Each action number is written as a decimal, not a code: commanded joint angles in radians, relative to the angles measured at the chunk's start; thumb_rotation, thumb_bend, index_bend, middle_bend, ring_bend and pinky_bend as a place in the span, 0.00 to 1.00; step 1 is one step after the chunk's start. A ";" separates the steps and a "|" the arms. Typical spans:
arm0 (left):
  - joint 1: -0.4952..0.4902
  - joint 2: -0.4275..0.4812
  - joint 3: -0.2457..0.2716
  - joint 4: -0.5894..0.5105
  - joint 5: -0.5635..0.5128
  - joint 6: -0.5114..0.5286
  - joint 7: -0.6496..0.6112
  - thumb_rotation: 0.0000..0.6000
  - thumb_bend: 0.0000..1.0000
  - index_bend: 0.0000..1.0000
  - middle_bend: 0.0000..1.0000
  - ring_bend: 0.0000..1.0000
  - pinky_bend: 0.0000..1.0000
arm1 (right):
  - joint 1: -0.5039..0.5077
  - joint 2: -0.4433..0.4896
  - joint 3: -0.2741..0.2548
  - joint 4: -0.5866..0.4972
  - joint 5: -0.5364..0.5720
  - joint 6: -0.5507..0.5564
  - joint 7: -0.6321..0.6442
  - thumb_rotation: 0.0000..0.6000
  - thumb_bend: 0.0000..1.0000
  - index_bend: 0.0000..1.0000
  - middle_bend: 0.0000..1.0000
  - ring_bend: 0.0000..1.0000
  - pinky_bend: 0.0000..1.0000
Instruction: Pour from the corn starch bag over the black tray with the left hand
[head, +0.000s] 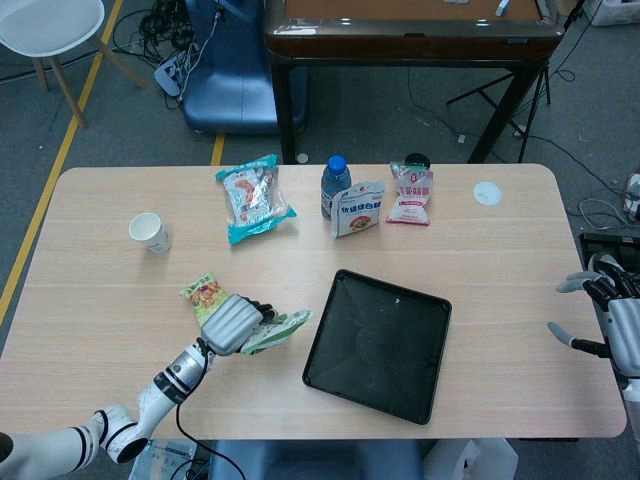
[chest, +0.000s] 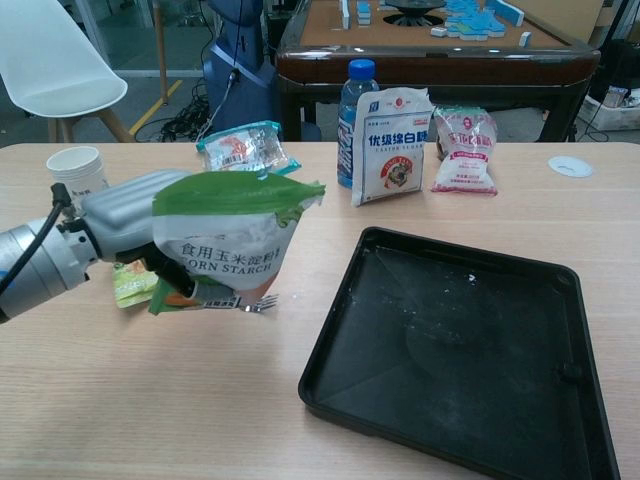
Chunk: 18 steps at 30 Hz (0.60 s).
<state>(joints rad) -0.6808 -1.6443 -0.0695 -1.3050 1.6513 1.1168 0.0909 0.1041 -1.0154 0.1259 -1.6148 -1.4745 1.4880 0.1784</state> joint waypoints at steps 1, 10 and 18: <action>-0.044 0.001 -0.019 -0.066 0.013 -0.034 0.159 1.00 0.29 0.57 0.72 0.66 0.74 | 0.001 -0.002 -0.001 0.003 -0.002 -0.001 0.003 1.00 0.10 0.41 0.34 0.15 0.18; -0.097 -0.089 -0.028 -0.011 0.006 -0.096 0.452 1.00 0.29 0.58 0.72 0.66 0.75 | -0.002 -0.003 -0.006 0.007 -0.013 0.007 0.015 1.00 0.10 0.41 0.34 0.16 0.18; -0.146 -0.129 -0.025 0.039 0.033 -0.130 0.660 1.00 0.29 0.57 0.72 0.66 0.75 | -0.002 -0.004 -0.007 0.008 -0.014 0.007 0.017 1.00 0.10 0.41 0.34 0.16 0.18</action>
<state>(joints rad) -0.8068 -1.7576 -0.0958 -1.2848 1.6732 1.0038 0.6982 0.1019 -1.0192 0.1191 -1.6067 -1.4888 1.4951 0.1957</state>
